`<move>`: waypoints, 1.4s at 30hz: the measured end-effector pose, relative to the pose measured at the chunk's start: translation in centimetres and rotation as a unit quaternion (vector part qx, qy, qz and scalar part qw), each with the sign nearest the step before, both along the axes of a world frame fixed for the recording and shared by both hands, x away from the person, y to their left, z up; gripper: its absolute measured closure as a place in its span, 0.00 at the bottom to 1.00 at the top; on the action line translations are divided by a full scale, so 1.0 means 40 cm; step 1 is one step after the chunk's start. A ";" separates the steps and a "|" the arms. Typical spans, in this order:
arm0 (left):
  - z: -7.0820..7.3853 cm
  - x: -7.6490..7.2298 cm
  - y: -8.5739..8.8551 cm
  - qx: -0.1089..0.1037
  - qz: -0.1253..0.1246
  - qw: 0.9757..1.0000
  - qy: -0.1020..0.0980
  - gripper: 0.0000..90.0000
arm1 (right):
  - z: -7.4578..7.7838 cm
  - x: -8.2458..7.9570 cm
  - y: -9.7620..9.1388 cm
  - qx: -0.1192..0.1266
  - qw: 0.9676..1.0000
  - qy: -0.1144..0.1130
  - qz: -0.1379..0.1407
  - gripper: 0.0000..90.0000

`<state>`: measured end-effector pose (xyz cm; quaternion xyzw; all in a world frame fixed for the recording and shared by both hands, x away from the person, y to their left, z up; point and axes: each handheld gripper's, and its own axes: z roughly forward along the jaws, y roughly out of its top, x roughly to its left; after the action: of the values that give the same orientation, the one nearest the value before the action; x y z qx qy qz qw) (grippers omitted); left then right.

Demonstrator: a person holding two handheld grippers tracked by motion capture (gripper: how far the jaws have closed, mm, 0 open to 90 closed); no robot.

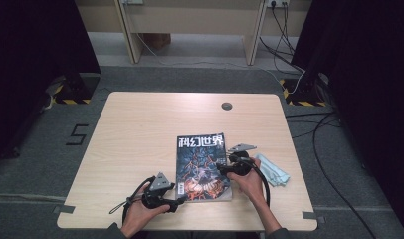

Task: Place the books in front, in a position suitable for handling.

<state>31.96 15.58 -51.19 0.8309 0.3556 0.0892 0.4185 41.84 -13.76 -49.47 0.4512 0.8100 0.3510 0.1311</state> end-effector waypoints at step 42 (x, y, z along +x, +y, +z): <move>0.017 0.052 0.147 0.016 0.088 0.996 -0.003 0.22 | 0.076 -0.071 -0.256 -0.007 0.997 -0.037 -0.063 0.34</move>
<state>34.05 21.47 -50.50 0.8025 0.4246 0.1340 0.3972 39.00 -24.00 -46.41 0.4870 0.7771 0.3531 0.1854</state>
